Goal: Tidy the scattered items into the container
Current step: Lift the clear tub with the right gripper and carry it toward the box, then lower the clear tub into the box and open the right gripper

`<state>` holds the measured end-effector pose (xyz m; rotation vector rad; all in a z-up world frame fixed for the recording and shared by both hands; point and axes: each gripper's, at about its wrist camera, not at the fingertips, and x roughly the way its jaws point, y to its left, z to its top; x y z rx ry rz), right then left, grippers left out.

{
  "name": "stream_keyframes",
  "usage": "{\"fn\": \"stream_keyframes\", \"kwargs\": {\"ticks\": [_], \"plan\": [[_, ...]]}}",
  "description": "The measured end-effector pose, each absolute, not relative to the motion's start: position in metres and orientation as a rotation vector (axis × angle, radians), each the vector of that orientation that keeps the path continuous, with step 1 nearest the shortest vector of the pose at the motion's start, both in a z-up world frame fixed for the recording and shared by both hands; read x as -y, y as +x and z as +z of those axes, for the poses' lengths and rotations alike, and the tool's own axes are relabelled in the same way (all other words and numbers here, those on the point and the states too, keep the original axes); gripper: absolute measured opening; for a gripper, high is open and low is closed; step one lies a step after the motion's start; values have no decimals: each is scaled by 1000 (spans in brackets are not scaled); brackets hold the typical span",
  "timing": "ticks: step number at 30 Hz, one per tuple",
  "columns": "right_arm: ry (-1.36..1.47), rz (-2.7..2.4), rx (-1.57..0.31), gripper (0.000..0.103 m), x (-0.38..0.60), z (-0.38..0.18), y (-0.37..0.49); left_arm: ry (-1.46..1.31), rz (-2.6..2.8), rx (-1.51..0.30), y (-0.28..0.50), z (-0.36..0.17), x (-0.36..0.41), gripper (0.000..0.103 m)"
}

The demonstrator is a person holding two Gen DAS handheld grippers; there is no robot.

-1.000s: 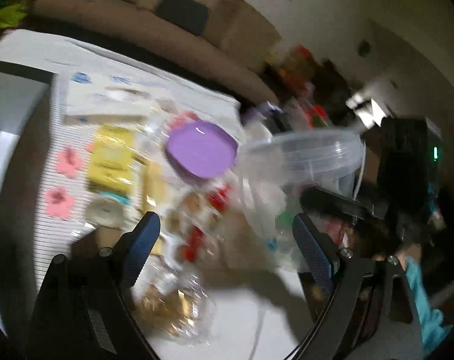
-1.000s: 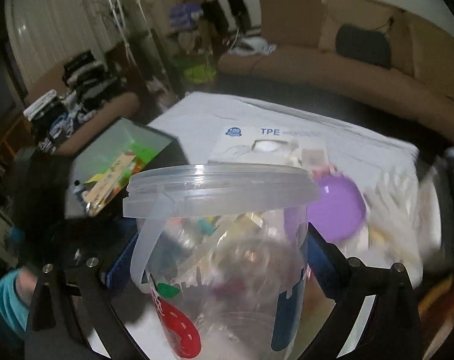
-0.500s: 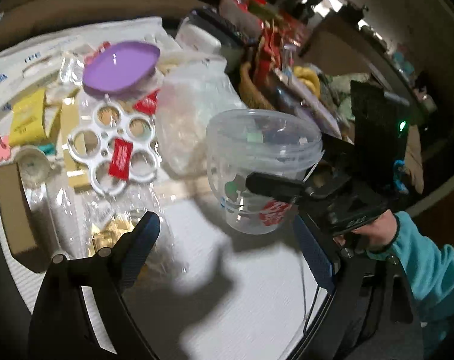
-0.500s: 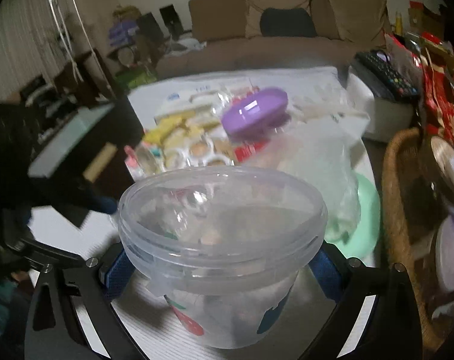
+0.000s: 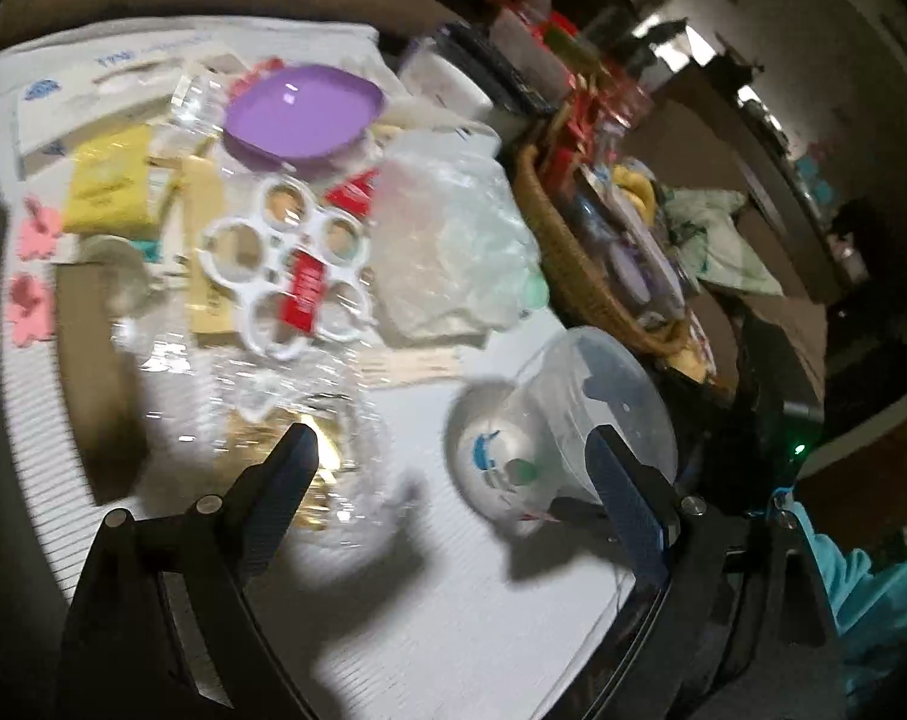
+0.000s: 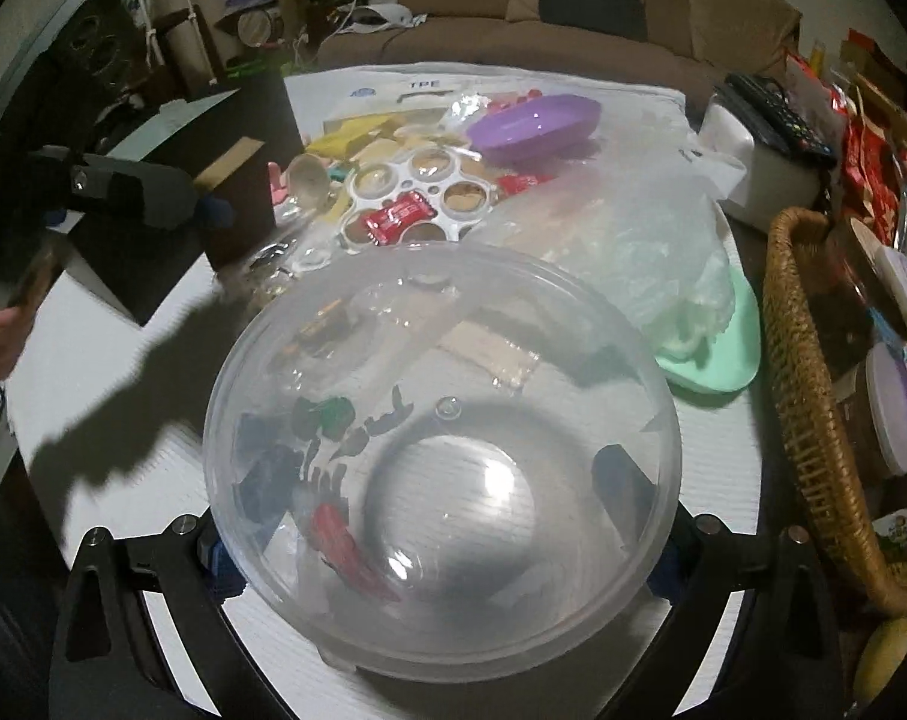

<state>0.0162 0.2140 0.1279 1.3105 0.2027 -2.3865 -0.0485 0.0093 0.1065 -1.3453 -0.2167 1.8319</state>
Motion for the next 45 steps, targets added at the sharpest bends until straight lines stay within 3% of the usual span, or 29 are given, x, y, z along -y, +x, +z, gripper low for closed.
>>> {"fn": "stream_keyframes", "kwargs": {"ticks": [10, 19, 26, 31, 35, 40, 45], "plan": [[1320, -2403, -185, 98, -225, 125, 38, -1387, 1591, 277, -27, 83, -69, 90], [1178, -2425, -276, 97, -202, 154, 39, -1276, 1626, 352, -27, 107, -62, 87], [1002, -2378, -349, 97, -153, 221, 1, -1053, 1836, 485, -46, 179, 18, 87], [806, -2229, -356, 97, -63, 282, -42, -896, 2025, 740, -62, 228, 138, 88], [762, -2087, -380, 97, 23, 292, -79, -1003, 2157, 783, -93, 246, 220, 88], [830, -1976, -293, 97, 97, 261, -128, -1164, 2251, 779, -138, 226, 281, 88], [921, -1934, -322, 97, 144, 212, -161, -1298, 2190, 943, -177, 156, 316, 88]]}}
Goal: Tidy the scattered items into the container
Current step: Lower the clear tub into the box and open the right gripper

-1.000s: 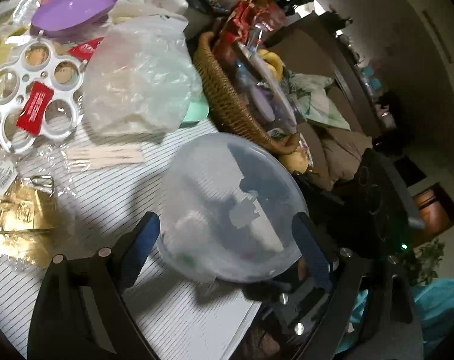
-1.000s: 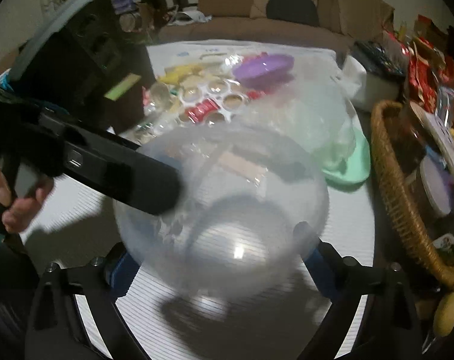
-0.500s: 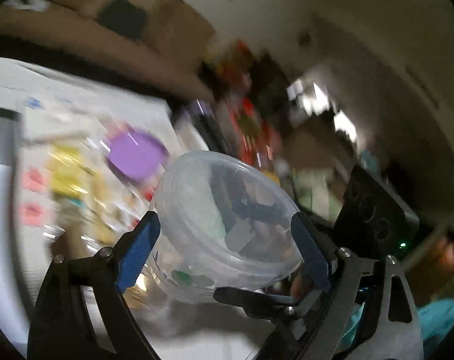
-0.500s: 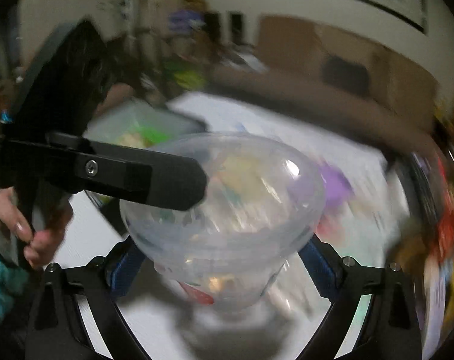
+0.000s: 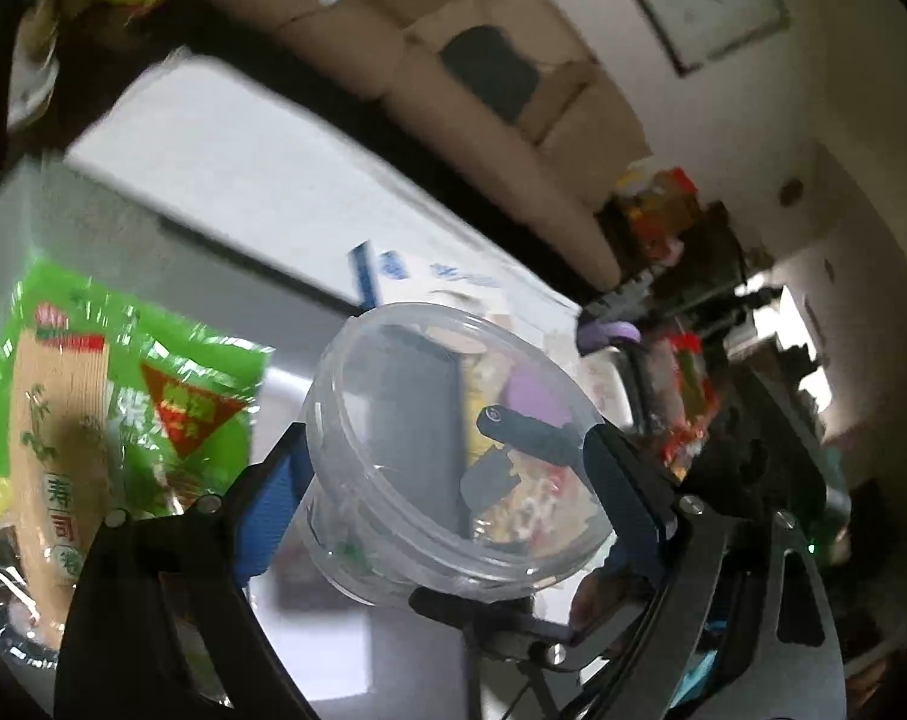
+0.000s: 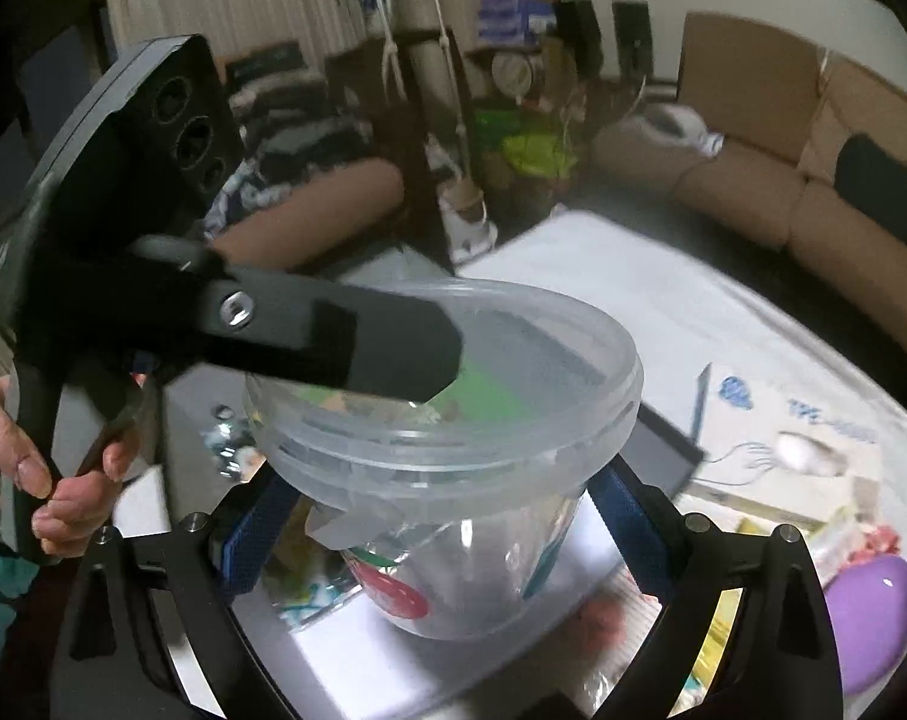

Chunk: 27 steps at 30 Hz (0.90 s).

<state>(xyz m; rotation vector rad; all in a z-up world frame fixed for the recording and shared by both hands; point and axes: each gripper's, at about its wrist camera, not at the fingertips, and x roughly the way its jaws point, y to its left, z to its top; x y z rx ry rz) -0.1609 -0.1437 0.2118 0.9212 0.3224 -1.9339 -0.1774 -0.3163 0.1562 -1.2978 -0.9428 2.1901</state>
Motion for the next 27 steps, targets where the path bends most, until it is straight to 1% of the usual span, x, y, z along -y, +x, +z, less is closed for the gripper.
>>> {"fn": "stream_keyframes", "kwargs": {"ticks": [2, 6, 7, 8, 10, 11, 14, 15, 18, 23, 24, 25, 27], "plan": [[978, -1917, -393, 97, 159, 191, -171, -1367, 2161, 985, -190, 128, 321, 88], [1105, -1897, -599, 98, 181, 154, -186, -1496, 2136, 996, -200, 85, 316, 87], [1089, -1902, -630, 98, 180, 154, -185, -1516, 2133, 992, -199, 77, 313, 87], [1076, -1915, -655, 98, 178, 155, -184, -1529, 2132, 989, -197, 70, 310, 90], [1078, -1917, -678, 98, 166, 158, -180, -1521, 2125, 997, -194, 65, 308, 90], [1065, -1923, -690, 98, 158, 162, -176, -1521, 2121, 983, -193, 64, 307, 89], [979, -1958, -761, 99, 132, 176, -156, -1549, 2173, 905, -189, 62, 298, 89], [970, -1970, -779, 99, 122, 179, -151, -1556, 2167, 903, -188, 61, 295, 90], [945, -2013, -746, 99, 83, 196, -140, -1564, 2164, 912, -181, 64, 288, 90], [993, -2068, -597, 99, 21, 219, -130, -1614, 2157, 940, -178, 70, 277, 90], [996, -2078, -572, 99, 13, 225, -125, -1631, 2153, 952, -176, 71, 276, 90], [990, -2081, -545, 99, 3, 231, -118, -1646, 2157, 963, -173, 74, 276, 87], [975, -2085, -511, 99, -10, 241, -102, -1617, 2183, 958, -162, 86, 277, 87]]}}
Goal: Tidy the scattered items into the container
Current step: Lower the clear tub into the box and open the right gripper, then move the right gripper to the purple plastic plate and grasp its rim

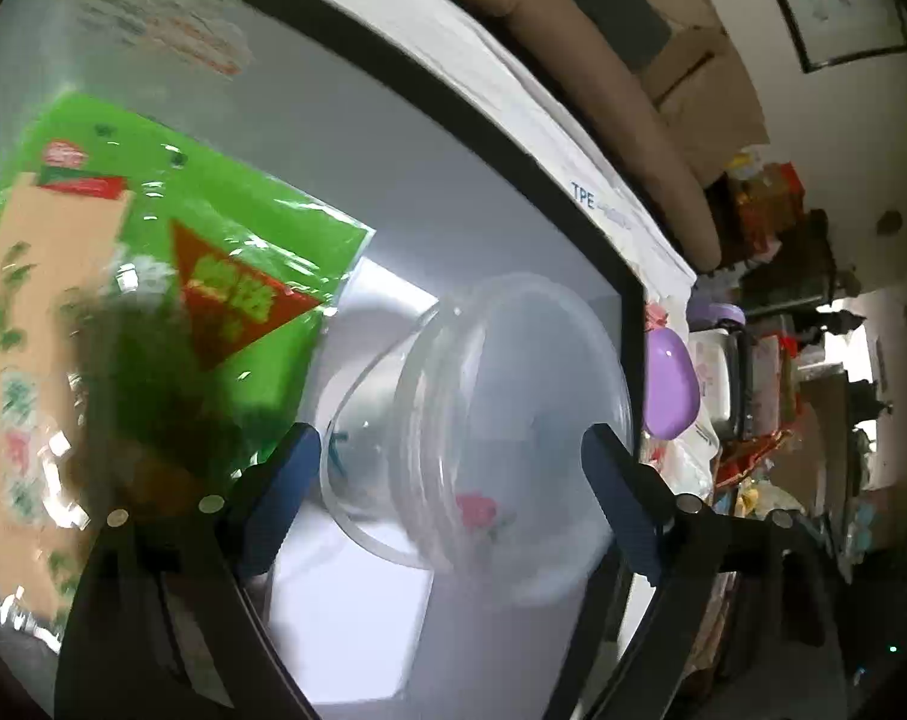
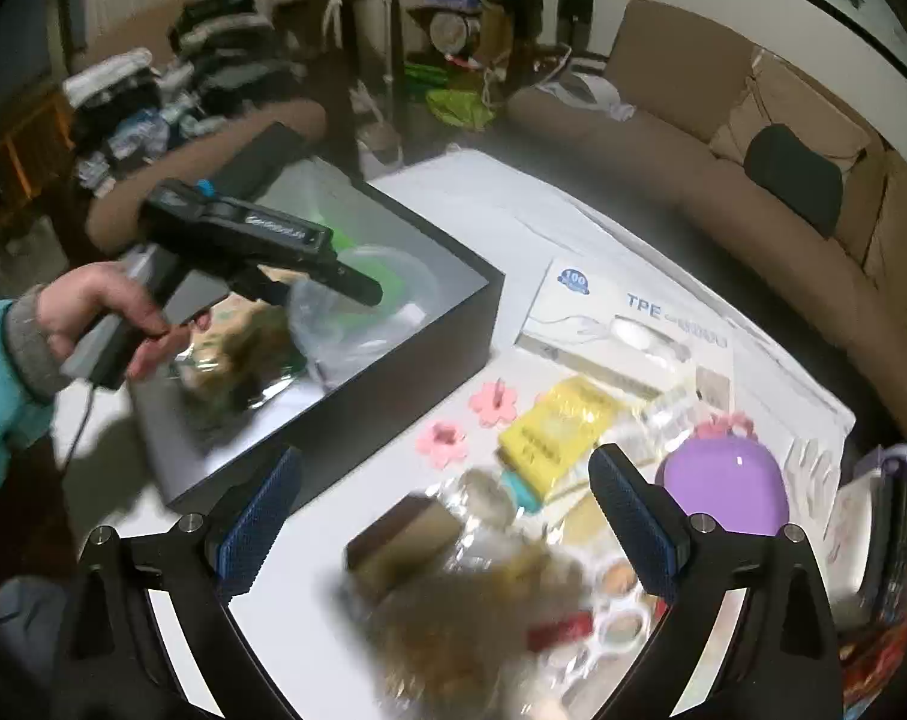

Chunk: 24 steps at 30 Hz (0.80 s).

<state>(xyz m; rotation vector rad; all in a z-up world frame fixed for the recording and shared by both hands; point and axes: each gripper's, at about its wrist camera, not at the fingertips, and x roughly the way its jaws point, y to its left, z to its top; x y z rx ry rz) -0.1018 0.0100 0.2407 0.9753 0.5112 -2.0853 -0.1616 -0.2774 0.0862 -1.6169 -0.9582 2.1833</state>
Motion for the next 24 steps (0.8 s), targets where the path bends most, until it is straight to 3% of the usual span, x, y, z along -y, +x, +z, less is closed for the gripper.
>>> {"fn": "stream_keyframes", "kwargs": {"ticks": [7, 14, 22, 24], "plan": [[980, -2085, -389, 96, -51, 249, -59, -1589, 2145, 1022, -131, 109, 281, 87], [1020, -2098, -302, 95, -70, 240, -43, -1667, 1976, 1212, -146, 71, 269, 87], [1056, -2135, -275, 95, -89, 232, -47, -1679, 1984, 1255, -178, 54, 242, 87], [1053, -2144, -273, 95, -92, 232, -47, -1690, 1985, 1273, -189, 48, 237, 92]]}}
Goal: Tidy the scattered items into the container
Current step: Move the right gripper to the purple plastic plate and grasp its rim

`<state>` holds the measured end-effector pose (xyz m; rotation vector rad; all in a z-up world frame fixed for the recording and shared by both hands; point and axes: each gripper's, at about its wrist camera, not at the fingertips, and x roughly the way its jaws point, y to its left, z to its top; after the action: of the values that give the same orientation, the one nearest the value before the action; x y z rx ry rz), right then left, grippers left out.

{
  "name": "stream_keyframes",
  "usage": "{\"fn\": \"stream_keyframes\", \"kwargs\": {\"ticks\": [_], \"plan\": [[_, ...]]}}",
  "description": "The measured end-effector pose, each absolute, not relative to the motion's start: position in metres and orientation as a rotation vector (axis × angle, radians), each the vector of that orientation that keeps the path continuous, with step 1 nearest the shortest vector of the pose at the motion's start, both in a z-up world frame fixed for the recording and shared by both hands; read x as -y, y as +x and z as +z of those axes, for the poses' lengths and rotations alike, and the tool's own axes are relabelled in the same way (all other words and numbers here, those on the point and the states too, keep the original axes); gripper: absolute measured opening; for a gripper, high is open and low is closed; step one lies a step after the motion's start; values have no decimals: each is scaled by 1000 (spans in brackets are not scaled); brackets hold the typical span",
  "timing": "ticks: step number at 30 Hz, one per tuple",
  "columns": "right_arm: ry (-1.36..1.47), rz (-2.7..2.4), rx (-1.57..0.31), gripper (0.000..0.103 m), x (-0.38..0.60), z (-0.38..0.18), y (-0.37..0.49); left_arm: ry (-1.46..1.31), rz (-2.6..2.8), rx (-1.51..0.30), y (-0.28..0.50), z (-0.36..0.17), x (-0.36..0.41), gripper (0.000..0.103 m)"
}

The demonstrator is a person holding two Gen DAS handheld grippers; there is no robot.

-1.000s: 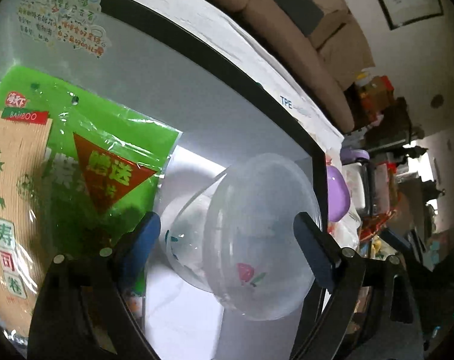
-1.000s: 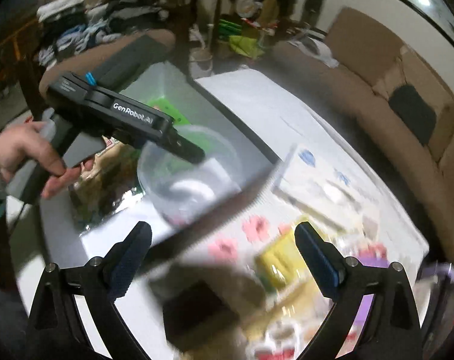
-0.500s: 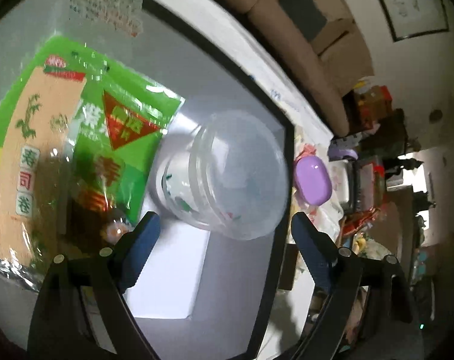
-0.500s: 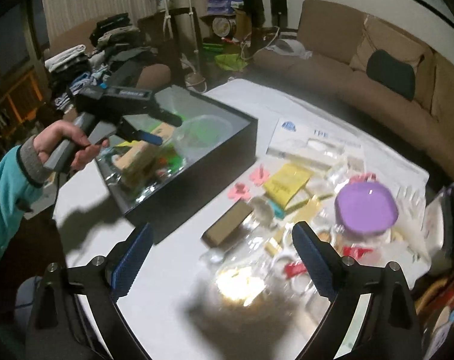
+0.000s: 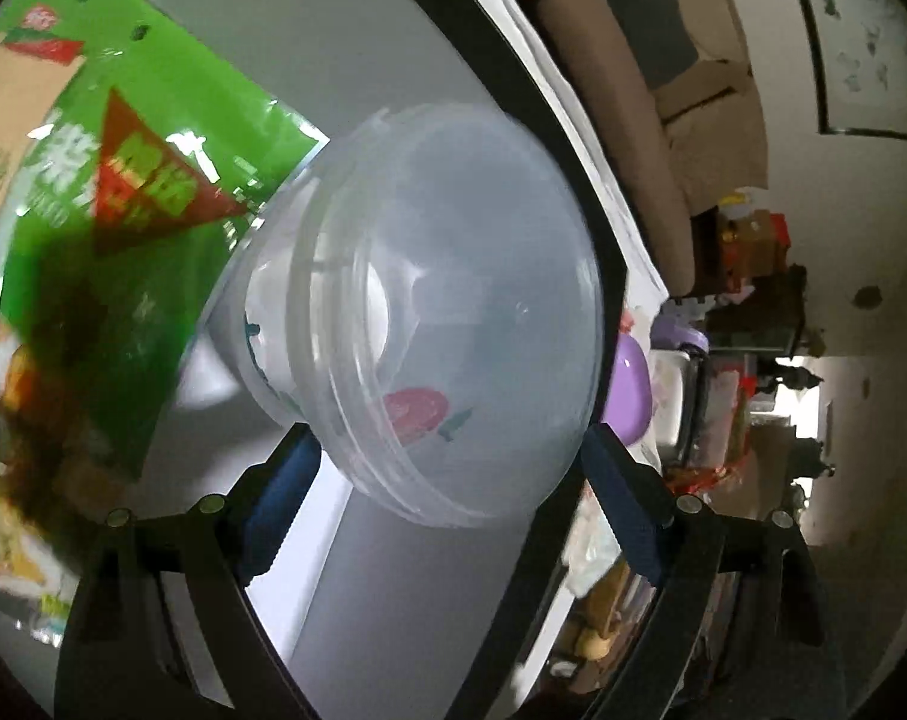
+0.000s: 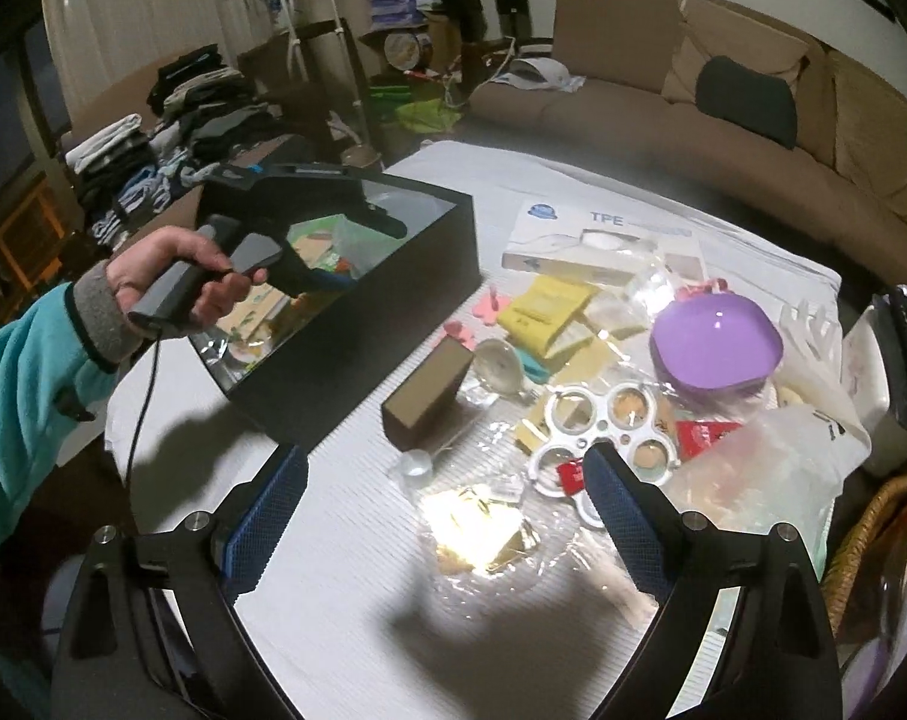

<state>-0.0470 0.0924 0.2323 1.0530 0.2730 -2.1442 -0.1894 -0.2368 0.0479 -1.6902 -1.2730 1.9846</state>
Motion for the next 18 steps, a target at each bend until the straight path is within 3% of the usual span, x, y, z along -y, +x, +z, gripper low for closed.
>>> {"fn": "stream_keyframes", "kwargs": {"ticks": [6, 11, 18], "plan": [[1050, -2169, -254, 95, -102, 233, -44, -1688, 2008, 1244, -181, 55, 234, 91], [1062, -2213, -178, 95, -123, 228, -40, -1578, 2125, 1131, -132, 94, 227, 93], [1073, -2352, 47, 96, -184, 222, -39, -1297, 2341, 756, -53, 159, 133, 94]]}}
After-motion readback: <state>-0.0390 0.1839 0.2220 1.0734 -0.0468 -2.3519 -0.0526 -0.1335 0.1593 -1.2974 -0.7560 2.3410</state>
